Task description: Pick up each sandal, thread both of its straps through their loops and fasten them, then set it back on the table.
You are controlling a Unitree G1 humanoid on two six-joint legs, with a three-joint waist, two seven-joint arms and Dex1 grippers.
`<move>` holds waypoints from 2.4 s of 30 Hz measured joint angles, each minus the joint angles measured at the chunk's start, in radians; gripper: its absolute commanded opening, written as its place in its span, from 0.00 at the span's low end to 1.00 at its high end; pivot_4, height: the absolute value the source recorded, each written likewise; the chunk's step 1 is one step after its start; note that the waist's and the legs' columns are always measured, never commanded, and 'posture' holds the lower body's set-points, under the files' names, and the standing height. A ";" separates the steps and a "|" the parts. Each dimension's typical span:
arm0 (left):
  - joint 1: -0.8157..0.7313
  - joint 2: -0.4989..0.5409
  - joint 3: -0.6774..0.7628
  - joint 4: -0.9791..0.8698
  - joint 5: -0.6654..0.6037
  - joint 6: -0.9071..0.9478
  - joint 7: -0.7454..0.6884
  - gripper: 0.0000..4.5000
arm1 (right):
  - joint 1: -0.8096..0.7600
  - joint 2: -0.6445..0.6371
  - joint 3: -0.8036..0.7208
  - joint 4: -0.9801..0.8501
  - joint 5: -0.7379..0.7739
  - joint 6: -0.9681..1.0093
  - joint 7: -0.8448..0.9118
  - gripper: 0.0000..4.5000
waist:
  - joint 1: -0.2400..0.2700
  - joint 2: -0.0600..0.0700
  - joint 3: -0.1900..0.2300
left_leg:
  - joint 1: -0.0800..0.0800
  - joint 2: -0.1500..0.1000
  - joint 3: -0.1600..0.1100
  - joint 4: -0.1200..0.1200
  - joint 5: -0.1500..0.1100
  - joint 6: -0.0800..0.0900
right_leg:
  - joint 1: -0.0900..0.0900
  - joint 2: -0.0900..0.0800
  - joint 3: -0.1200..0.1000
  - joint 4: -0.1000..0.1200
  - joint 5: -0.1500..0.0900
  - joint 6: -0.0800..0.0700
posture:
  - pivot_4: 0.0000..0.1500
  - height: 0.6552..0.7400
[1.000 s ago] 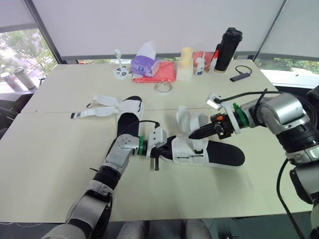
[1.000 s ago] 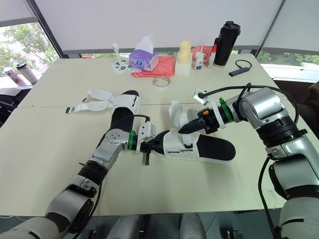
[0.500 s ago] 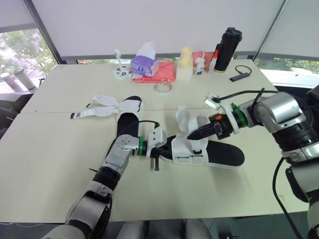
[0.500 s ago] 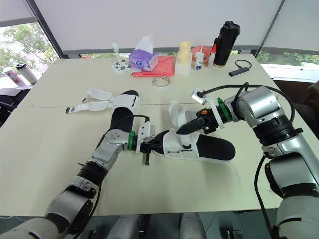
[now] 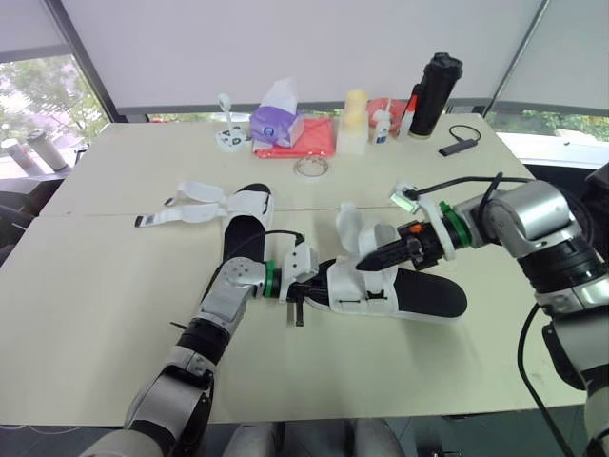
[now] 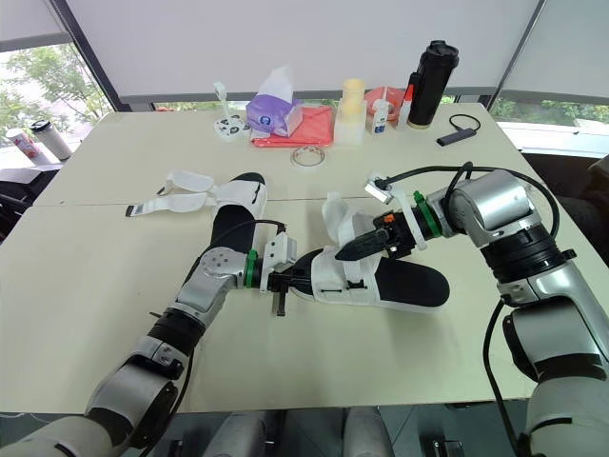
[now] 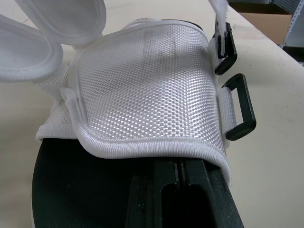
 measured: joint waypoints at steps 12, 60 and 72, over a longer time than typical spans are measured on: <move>0.000 -0.001 0.000 0.000 0.000 -0.001 0.001 0.00 | 0.018 0.019 -0.007 0.024 -0.036 -0.044 -0.026 0.01 | 0.000 0.000 0.000 | 0.000 0.000 0.000 0.000 0.000 0.000 | 0.000 0.000 0.000 0.000 0.000 0.000 | 1.00 0.88; 0.085 0.041 -0.045 -0.207 -0.045 0.184 -0.049 0.00 | 0.271 -0.038 -0.120 -0.268 -0.100 -0.131 -0.180 0.01 | 0.001 0.000 0.000 | 0.000 0.001 0.000 0.000 0.000 0.000 | 0.000 0.000 0.000 0.000 0.000 0.000 | 1.00 0.88; 0.089 0.035 -0.048 -0.210 -0.048 0.188 -0.038 0.00 | 0.376 -0.077 -0.234 -0.418 -0.036 -0.077 -0.264 0.01 | 0.004 0.000 0.000 | 0.000 0.001 0.000 0.000 0.000 0.000 | 0.001 0.000 0.000 0.000 0.000 0.000 | 1.00 0.88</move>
